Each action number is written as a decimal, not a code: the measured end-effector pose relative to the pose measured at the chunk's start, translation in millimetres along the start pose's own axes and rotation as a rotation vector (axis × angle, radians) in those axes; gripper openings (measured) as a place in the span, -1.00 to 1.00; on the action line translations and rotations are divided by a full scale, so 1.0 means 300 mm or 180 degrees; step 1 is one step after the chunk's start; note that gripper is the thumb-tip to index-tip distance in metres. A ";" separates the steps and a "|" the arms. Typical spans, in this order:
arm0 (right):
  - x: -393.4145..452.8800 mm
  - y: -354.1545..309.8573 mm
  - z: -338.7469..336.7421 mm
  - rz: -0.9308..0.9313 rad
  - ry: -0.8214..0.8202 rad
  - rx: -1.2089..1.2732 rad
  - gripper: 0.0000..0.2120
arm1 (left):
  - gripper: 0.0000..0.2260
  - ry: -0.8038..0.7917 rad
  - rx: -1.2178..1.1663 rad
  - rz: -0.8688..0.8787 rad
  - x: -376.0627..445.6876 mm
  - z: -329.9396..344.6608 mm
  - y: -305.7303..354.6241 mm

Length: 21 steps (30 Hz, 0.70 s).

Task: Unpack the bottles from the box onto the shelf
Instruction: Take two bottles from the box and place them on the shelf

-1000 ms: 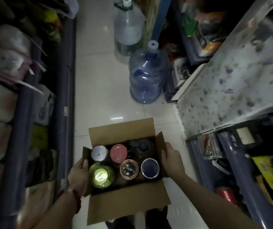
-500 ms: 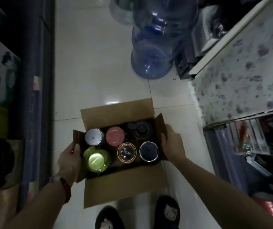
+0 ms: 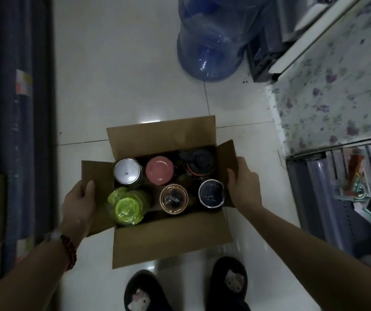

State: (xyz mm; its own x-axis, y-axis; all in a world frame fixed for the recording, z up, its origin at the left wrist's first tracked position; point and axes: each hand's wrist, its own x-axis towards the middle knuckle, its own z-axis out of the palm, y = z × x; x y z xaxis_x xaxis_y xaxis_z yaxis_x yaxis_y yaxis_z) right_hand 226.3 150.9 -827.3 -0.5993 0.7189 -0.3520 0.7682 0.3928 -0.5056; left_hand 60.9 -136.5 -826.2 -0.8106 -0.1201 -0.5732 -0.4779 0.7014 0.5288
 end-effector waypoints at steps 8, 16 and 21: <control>0.007 0.050 -0.071 0.0823 -0.0488 0.0284 -0.43 | -0.57 0.0094 0.0485 0.0144 -0.032 -0.050 0.043; -0.138 -0.220 -0.167 -0.0191 -0.0153 0.0338 -0.50 | -0.61 0.0038 0.0088 0.0802 -0.165 -0.125 0.241; -0.238 -0.323 -0.101 -0.0223 -0.0430 0.1344 -0.54 | -0.73 -0.0352 -0.0257 0.0872 -0.181 -0.091 0.248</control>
State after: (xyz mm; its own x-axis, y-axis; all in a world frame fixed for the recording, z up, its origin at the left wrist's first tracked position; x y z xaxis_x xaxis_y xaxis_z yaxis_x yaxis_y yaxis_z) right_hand 201.4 78.8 -729.2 -0.6922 0.6065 -0.3912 0.5822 0.1490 -0.7993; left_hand 60.2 -97.0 -738.7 -0.8733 0.1460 -0.4647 -0.2756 0.6385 0.7186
